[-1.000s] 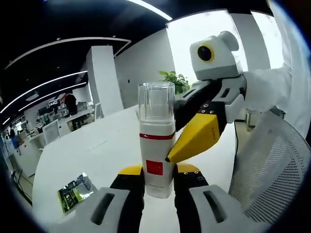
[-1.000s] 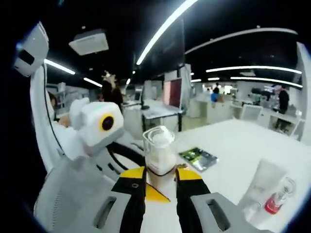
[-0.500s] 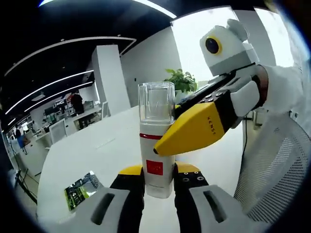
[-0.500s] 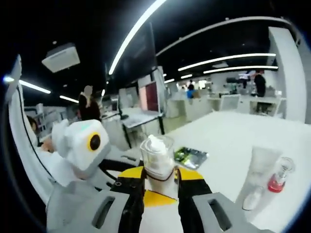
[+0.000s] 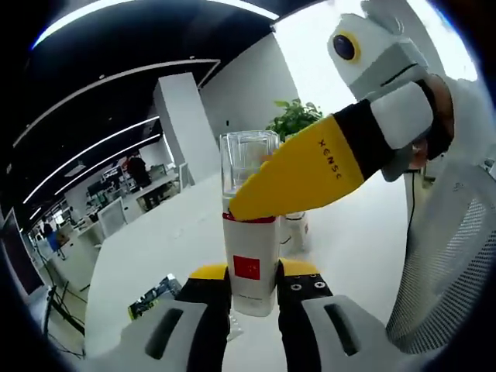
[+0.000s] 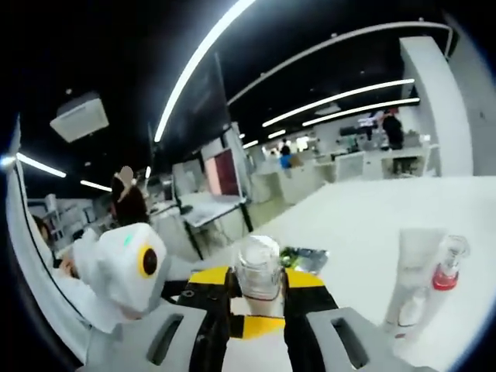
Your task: Arrange the skincare products in the storage area until every visible bottle or jar stands upright without overlapping.
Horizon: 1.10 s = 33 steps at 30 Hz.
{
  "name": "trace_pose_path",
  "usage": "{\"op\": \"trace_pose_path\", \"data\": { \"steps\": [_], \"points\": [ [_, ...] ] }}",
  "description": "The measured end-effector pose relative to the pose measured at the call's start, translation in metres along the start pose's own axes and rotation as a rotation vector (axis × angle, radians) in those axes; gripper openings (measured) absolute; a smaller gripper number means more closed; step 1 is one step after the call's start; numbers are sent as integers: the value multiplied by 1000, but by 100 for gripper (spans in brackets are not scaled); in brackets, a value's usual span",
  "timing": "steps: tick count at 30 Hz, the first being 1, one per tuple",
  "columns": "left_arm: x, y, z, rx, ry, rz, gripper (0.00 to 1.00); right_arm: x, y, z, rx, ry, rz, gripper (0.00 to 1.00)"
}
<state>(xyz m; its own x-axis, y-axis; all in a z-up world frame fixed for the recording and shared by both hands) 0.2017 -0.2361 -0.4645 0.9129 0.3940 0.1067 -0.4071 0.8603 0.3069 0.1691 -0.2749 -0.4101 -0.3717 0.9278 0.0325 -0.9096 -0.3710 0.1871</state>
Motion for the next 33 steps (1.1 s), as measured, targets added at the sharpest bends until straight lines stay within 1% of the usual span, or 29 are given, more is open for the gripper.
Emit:
{"op": "trace_pose_path", "data": {
  "steps": [3,5,6,8,9,10,12,14,15,17,19,21,22,24,26,27,28,29,30,32,33],
  "points": [
    [2,1,1,-5,5,4,21,-1,0,0,0,6,-11,15],
    [3,1,1,-7,-3,11,21,-2,-1,1,-4,-13,-16,15],
    [3,1,1,-6,-4,13,21,-2,-1,1,2,6,-16,14],
    [3,1,0,0,-9,14,21,-5,1,1,19,90,-35,12],
    [1,0,2,-9,-8,0,22,-3,2,2,14,106,-13,12],
    [0,0,2,-11,-1,-2,22,-5,3,2,15,82,-18,12],
    [0,0,1,-12,-15,-8,23,-9,5,0,13,57,0,11],
    [-2,-1,1,-15,-18,-19,23,-12,7,-1,10,54,11,11],
    [-3,-1,1,-16,-18,-24,23,-11,8,-2,9,67,24,11],
    [-6,-1,2,-17,-8,-40,22,-10,10,-1,12,138,49,11],
    [-7,-2,2,-19,6,-49,22,-8,11,0,15,189,72,11],
    [-6,-1,2,-23,27,-74,22,-7,12,1,16,278,110,11],
    [-7,-1,2,-27,30,-79,22,-7,13,1,25,300,133,11],
    [-9,-1,3,-29,45,-93,22,-6,15,2,19,351,181,11],
    [-12,-1,3,-29,45,-106,23,-5,18,3,28,428,251,11],
    [-16,-2,2,-23,56,-133,24,-2,21,2,33,486,305,11],
    [-19,-2,1,-16,59,-144,25,-1,22,1,36,512,324,11],
    [-21,-2,1,-11,54,-150,25,5,24,0,37,590,379,11],
    [-25,-2,0,-4,51,-168,26,6,24,0,35,604,395,11],
    [-29,-3,-2,12,44,-184,29,9,27,-5,68,596,439,11],
    [-32,-3,-2,16,34,-189,30,13,29,-6,62,633,482,11]
  ]
}}
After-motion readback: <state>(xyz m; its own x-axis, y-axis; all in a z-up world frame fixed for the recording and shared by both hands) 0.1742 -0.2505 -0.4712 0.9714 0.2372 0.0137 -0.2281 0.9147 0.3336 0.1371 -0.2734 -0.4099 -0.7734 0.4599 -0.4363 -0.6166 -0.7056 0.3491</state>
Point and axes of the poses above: the point that each gripper's makers call its tool centre point, and the gripper's own axes: y roughly backward along the fingers, x roughly to its left, z roughly out of its top, the point moved 4 cm from there along y, roughly backward along the fingers, and after that the axes turned 14 degrees about y, right-handed, at the moved point
